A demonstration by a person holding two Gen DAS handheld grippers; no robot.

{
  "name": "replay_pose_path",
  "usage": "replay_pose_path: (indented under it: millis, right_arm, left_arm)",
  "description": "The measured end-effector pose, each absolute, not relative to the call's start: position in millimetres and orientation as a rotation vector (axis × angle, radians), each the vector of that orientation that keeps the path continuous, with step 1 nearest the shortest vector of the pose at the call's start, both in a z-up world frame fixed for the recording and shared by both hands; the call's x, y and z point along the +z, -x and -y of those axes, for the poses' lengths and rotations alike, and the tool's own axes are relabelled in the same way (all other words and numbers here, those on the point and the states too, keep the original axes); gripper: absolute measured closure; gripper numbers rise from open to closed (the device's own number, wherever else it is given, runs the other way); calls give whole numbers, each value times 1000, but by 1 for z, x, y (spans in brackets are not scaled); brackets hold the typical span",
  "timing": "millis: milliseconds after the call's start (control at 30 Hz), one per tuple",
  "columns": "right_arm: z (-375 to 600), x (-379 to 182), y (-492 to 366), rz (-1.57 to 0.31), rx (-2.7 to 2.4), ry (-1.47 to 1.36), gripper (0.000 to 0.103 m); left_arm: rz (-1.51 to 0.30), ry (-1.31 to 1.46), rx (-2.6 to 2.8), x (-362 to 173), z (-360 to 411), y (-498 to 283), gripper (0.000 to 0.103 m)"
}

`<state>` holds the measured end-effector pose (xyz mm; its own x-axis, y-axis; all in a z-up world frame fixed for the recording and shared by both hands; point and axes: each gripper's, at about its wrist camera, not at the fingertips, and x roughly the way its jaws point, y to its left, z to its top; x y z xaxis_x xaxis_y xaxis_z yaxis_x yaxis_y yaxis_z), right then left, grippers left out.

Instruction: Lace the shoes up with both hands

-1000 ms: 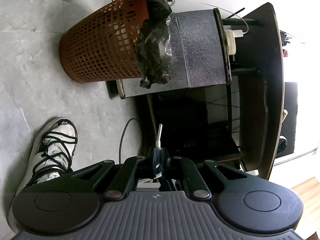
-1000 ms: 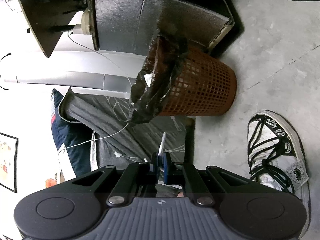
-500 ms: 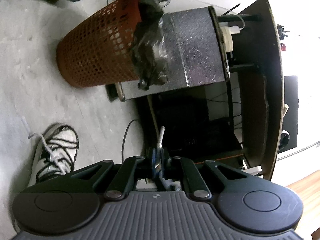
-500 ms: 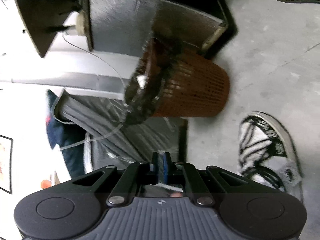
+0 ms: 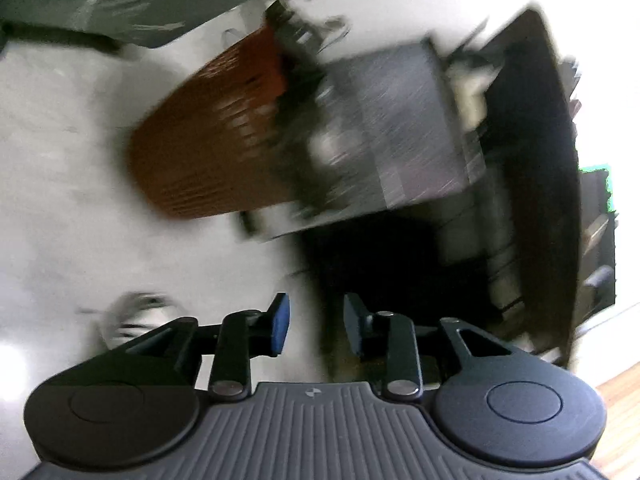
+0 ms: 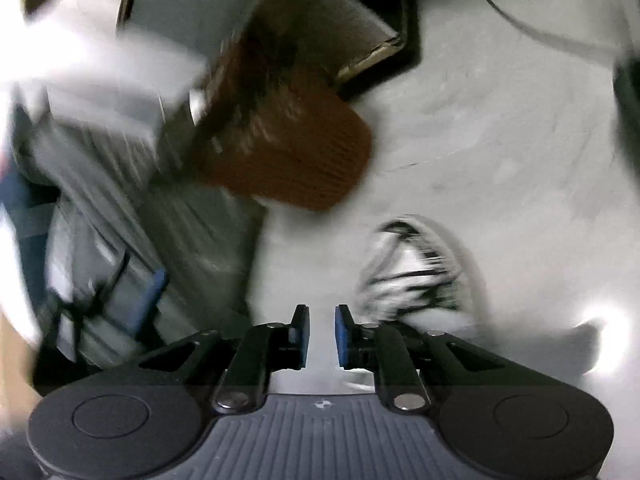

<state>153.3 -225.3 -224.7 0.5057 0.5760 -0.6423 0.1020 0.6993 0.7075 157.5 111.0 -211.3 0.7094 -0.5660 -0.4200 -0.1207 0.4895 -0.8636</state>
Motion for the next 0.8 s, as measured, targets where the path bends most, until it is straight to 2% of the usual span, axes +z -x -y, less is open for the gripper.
replay_pose_path:
  millis: [167,300,400,533,800]
  right_arm:
    - [168,-220,-141,-1099,397,-202,84]
    - [114,-227,-113,-1049,519,306,85]
    - [92,-240,-91,-1008,584,558,86]
    - [75,-256,-78,-975,581,758,86]
    - [60,-272,-76,-937,592,940,85]
  left_arm:
    - [-1016,721,-150,-243,-92,-139,69]
    - [-1111,672,-124,-264,-86,-125,69]
    - [-1153,621,-119,-271,-82,-119,69]
    - [-1184,604,-131,-278,-79,-112,69]
    - [-1231,621,-174,-290,-72,-98,69]
